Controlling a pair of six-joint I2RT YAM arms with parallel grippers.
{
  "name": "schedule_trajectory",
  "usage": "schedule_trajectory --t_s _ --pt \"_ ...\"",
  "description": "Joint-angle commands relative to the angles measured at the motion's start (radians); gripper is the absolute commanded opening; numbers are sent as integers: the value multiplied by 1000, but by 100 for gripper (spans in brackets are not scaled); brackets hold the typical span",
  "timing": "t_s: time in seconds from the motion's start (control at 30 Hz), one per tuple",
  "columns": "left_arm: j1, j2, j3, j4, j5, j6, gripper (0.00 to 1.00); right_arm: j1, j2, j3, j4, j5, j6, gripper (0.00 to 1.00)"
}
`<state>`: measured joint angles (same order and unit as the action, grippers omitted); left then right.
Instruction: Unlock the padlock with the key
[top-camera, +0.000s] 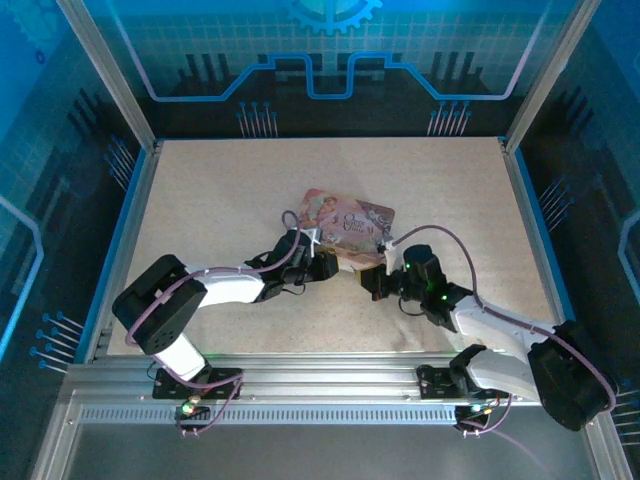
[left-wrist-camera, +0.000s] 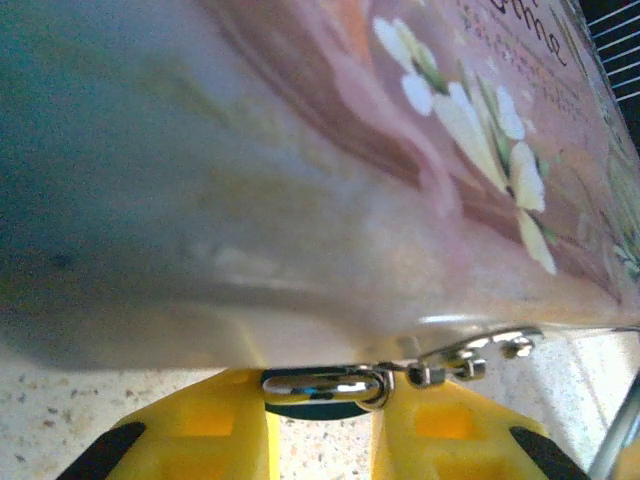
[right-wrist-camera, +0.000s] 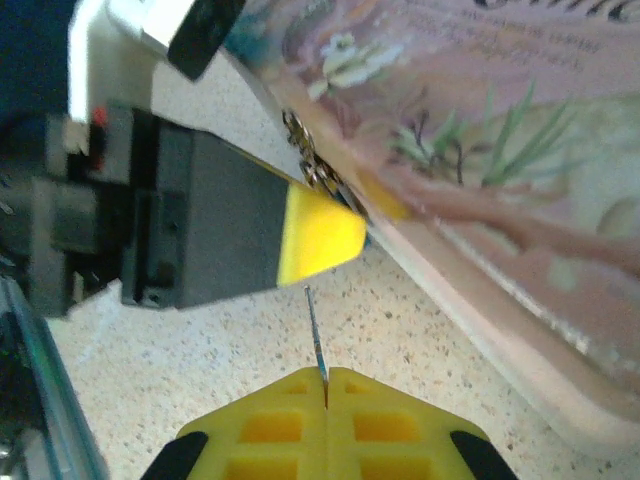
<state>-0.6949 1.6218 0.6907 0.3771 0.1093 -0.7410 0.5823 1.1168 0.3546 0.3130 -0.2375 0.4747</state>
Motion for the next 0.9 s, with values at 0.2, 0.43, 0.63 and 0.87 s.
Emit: schedule_trajectory --t_s 0.2,0.43,0.63,0.87 --pt "-3 -82 34 8 78 -137 19 34 2 -46 101 79 -133 5" --pt "-5 -82 31 29 110 -177 18 34 65 -62 198 51 -190 5" --pt "-10 -82 30 41 117 -192 18 37 116 -55 245 36 -234 5" --pt "-14 -85 35 37 118 -203 18 48 190 -30 273 38 -288 4"
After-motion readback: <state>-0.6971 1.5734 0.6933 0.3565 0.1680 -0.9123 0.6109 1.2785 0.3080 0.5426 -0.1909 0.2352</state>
